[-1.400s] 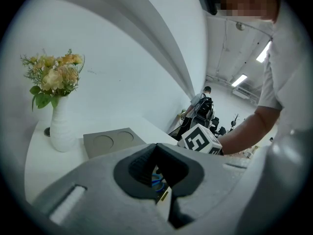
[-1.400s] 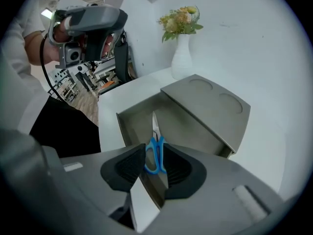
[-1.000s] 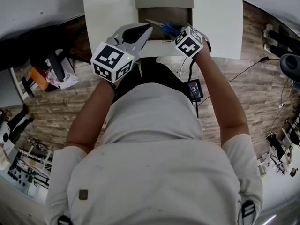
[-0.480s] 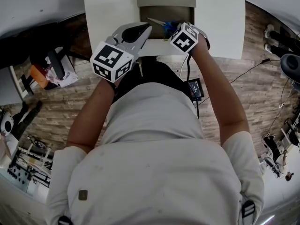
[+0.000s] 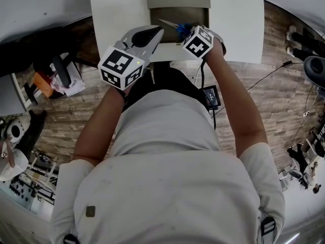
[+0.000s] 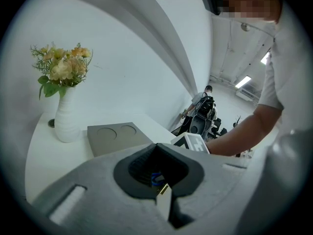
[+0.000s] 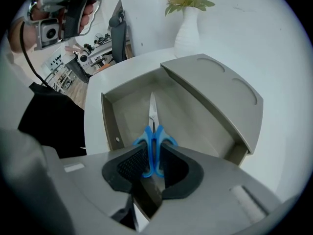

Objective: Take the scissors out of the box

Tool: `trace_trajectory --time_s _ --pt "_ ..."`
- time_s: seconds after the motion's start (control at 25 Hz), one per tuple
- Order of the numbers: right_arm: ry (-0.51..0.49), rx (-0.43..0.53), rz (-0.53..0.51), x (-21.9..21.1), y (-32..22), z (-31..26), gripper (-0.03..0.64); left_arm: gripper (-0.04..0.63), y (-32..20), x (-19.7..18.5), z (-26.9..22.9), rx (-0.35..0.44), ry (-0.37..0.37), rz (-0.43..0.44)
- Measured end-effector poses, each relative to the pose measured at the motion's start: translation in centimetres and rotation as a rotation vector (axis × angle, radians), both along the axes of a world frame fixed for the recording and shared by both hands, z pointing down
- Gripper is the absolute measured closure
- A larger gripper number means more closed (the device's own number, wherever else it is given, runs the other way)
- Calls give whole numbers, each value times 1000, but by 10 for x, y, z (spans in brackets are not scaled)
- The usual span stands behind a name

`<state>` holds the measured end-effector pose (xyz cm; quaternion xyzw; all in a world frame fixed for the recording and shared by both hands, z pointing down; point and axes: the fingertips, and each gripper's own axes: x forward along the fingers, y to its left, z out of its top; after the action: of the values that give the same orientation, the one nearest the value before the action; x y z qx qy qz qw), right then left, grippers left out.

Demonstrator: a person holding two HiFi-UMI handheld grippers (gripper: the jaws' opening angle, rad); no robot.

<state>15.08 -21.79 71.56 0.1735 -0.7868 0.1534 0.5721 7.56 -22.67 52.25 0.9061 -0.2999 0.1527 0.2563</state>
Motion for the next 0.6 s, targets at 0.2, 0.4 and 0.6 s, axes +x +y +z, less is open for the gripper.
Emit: trace_trajectory --time_s 0.2,0.4,0.6 --pt "-37 56 40 3 -6 -18 517 591 -1 0 -8 12 -1 -3" --pt "-84 115 96 8 -10 -46 517 591 -2 -1 -15 24 -1 -7" --pt "-145 184 158 9 -14 -79 517 591 -4 1 -25 37 3 -5"
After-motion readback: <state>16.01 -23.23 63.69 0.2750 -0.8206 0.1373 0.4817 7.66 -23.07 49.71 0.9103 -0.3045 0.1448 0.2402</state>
